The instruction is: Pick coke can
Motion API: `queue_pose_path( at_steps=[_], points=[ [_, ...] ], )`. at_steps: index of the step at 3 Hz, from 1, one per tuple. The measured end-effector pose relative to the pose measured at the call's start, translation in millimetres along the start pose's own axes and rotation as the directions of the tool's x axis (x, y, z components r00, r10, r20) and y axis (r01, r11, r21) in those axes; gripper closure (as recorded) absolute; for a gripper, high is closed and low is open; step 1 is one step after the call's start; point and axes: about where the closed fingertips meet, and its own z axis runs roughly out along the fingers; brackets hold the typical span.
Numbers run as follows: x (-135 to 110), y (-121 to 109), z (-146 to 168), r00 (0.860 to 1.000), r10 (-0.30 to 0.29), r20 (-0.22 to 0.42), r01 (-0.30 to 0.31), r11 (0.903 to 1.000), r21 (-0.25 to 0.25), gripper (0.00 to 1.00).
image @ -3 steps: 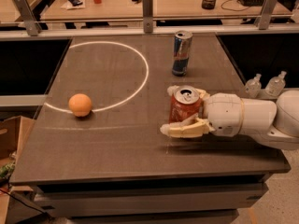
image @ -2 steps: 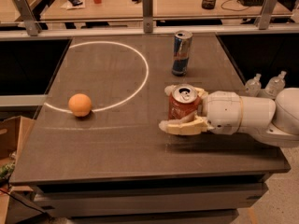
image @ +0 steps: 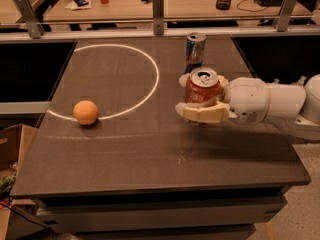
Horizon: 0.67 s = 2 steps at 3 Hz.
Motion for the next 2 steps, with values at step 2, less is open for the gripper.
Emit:
queue_pose_path(
  at_steps=[2],
  points=[
    [-33.5,-17.9,-8.7,0.997,0.052,0.051,-0.051,0.9985,-0.020,1.00]
  ],
)
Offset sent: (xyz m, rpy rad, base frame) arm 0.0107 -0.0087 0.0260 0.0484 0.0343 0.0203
